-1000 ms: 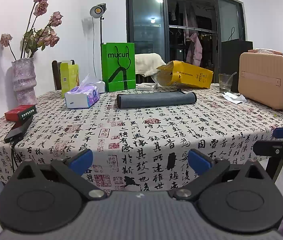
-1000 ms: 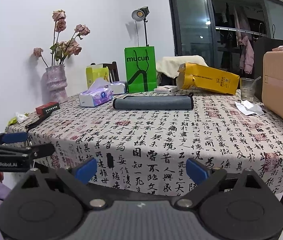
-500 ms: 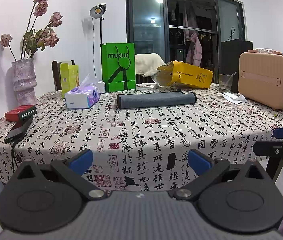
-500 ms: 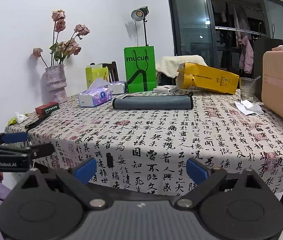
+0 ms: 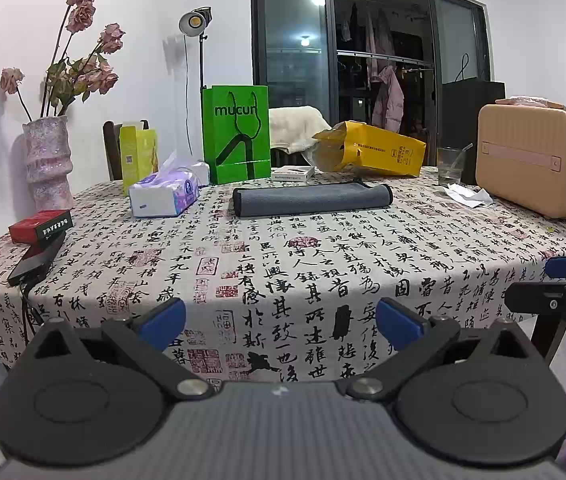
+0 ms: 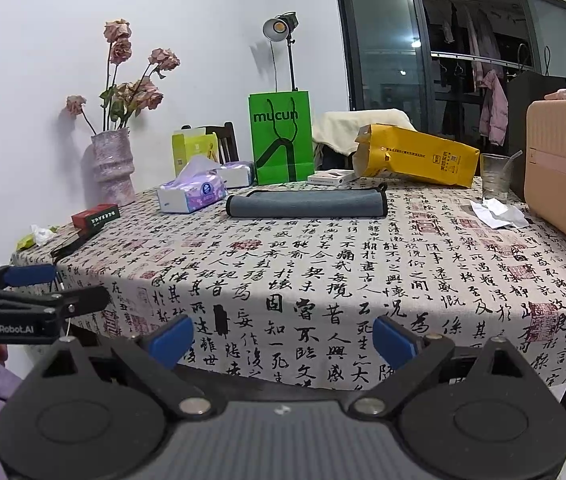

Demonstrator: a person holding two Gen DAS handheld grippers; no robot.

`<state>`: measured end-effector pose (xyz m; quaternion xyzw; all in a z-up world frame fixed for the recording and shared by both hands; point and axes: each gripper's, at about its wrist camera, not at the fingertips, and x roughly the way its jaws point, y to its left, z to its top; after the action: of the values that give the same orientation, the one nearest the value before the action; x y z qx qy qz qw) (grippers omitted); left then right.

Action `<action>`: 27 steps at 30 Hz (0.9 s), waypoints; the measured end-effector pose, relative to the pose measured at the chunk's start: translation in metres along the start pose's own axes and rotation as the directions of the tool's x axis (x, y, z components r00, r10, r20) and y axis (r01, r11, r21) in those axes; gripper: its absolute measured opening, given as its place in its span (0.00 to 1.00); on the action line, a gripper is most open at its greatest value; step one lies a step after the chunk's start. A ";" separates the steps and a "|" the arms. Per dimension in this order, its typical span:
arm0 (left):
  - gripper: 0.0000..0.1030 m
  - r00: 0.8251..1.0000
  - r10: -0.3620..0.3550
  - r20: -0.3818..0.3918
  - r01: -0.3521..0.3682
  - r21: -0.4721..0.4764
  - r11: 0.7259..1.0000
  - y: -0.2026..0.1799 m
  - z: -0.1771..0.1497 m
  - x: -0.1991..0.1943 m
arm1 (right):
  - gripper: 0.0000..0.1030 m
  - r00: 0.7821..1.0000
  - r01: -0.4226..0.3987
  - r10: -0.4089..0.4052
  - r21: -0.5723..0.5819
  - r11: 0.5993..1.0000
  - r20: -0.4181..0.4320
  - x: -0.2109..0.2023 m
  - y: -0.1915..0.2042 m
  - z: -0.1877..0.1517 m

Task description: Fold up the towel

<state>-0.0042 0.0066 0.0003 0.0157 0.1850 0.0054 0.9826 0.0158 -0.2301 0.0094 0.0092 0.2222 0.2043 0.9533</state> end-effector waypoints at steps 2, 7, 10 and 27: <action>1.00 1.000 0.000 0.001 0.000 0.001 1.000 0.000 0.000 0.000 | 0.94 1.000 0.000 0.000 0.001 1.000 0.000 0.000 0.000 0.000; 1.00 1.000 0.001 0.001 -0.001 0.000 1.000 0.000 0.000 0.000 | 0.94 1.000 0.000 0.000 0.001 1.000 0.000 0.000 0.000 0.000; 1.00 1.000 0.001 0.001 -0.001 0.000 1.000 0.000 0.000 0.000 | 0.94 1.000 0.000 0.000 0.001 1.000 0.000 0.000 0.000 0.000; 1.00 1.000 0.002 0.003 -0.002 0.002 1.000 -0.001 0.000 0.000 | 0.94 1.000 0.003 -0.003 -0.003 1.000 0.003 -0.001 -0.002 0.000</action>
<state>-0.0039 0.0059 0.0005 0.0167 0.1835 0.0062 0.9829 0.0159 -0.2324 0.0097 0.0080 0.2206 0.2032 0.9539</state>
